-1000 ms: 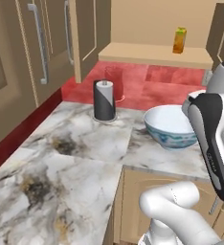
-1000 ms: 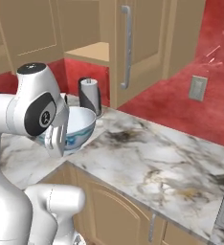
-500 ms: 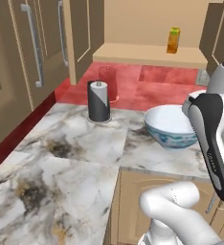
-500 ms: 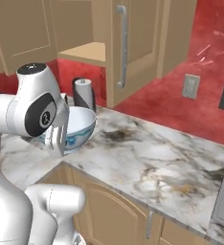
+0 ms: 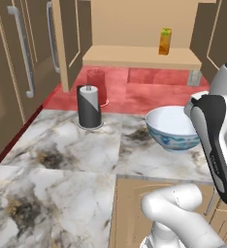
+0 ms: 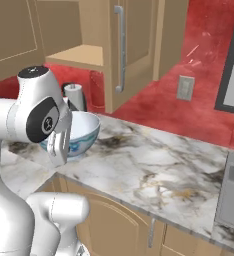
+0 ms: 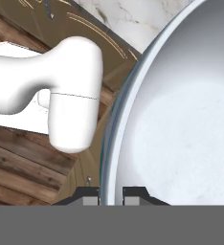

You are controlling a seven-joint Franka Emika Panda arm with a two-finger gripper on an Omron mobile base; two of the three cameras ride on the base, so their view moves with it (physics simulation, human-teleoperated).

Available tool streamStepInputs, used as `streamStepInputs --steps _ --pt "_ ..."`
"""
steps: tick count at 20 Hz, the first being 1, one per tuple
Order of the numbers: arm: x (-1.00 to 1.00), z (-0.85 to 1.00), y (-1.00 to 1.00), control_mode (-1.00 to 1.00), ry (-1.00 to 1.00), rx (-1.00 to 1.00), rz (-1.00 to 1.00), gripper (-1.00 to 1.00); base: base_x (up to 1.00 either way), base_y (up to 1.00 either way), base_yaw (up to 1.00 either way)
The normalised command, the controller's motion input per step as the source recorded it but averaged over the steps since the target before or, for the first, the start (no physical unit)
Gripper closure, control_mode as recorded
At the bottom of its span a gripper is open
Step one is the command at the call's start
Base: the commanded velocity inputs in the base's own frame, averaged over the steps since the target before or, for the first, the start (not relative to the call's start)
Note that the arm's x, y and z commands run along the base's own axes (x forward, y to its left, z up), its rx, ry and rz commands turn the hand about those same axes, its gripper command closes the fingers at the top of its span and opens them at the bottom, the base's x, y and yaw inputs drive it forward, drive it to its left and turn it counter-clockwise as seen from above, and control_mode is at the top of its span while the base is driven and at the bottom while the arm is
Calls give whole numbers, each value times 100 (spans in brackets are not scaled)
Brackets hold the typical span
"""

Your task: Pick the mug and place it in the sink. Pick the bowl and place it in the open cabinet and then close the cabinet.

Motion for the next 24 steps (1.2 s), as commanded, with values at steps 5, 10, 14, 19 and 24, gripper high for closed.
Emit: streamStepInputs --steps 5,10,14,19,24 --pt "0 0 0 100 0 0 0 100 100 18 -17" --pt "0 0 0 100 0 0 0 100 79 68 -4" --pt "0 0 0 100 0 0 0 100 94 99 -14" --pt "0 0 0 100 0 0 0 100 67 100 -16" --pt "0 0 0 100 0 0 0 100 51 100 -23"
